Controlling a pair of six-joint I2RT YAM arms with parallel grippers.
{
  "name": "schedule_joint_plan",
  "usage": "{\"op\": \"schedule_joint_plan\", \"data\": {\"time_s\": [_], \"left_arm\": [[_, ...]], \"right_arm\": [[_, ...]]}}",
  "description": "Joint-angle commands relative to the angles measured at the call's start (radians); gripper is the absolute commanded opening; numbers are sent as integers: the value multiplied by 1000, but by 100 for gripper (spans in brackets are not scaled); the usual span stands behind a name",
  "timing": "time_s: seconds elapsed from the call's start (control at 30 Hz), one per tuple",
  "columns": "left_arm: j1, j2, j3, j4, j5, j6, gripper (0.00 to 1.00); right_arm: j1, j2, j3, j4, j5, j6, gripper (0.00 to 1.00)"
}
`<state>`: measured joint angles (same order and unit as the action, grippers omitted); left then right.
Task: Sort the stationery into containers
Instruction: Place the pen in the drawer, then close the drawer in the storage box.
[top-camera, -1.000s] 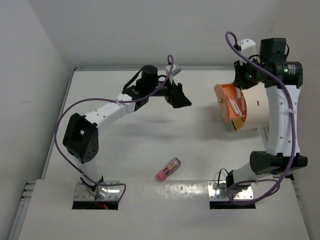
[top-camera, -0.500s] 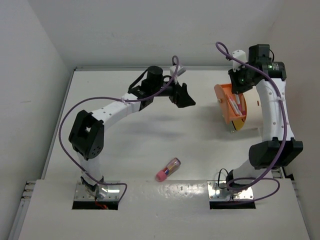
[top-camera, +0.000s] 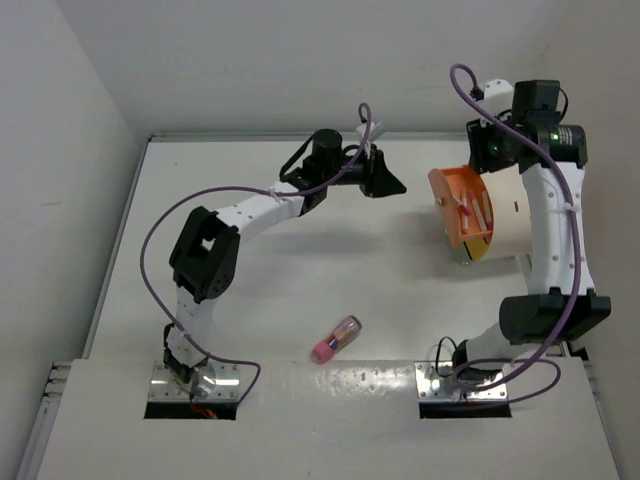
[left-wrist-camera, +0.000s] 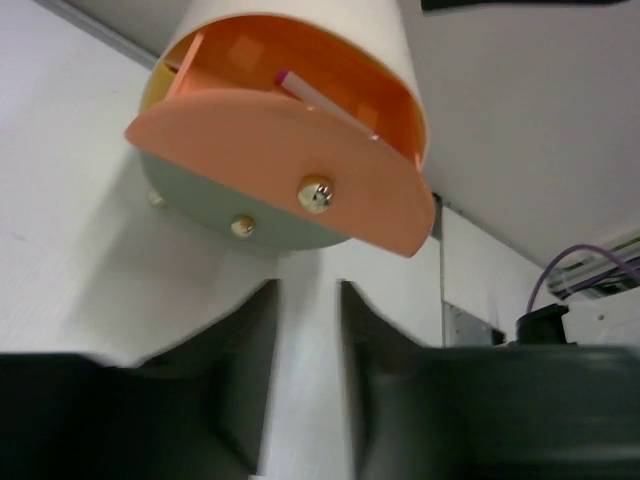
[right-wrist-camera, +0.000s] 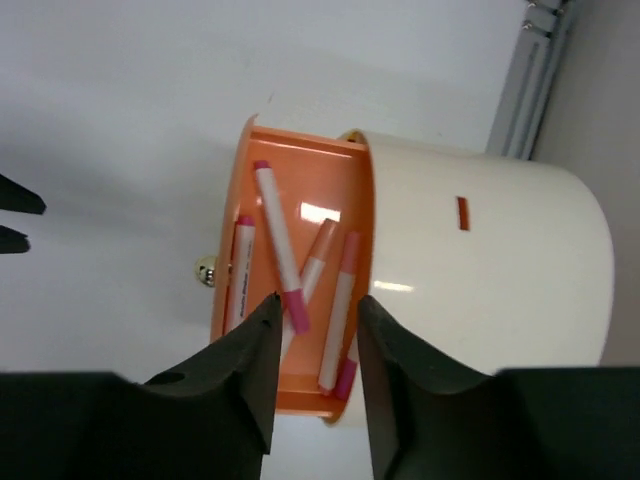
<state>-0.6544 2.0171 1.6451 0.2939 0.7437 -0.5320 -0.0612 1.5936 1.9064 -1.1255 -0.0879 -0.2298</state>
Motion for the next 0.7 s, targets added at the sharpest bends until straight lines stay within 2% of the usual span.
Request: {"op": "schedule_joint_plan", "data": {"time_s": [0.0, 0.1, 0.17, 0.2, 0.43, 0.67], "left_arm": [[-46, 57, 103, 119, 46, -60, 28], [-68, 112, 162, 140, 51, -72, 11], [-82, 150, 185, 160, 54, -95, 2], [-85, 163, 203, 181, 54, -102, 0], [-99, 241, 242, 269, 48, -189, 0], [-100, 246, 226, 290, 42, -198, 0]], "right_arm": [[-43, -128, -76, 183, 43, 63, 33], [-81, -181, -182, 234, 114, 49, 12], [-106, -173, -175, 216, 137, 55, 9], [-132, -170, -175, 208, 137, 66, 6], [-167, -156, -251, 210, 131, 38, 2], [-222, -118, -248, 162, 99, 37, 1]]}}
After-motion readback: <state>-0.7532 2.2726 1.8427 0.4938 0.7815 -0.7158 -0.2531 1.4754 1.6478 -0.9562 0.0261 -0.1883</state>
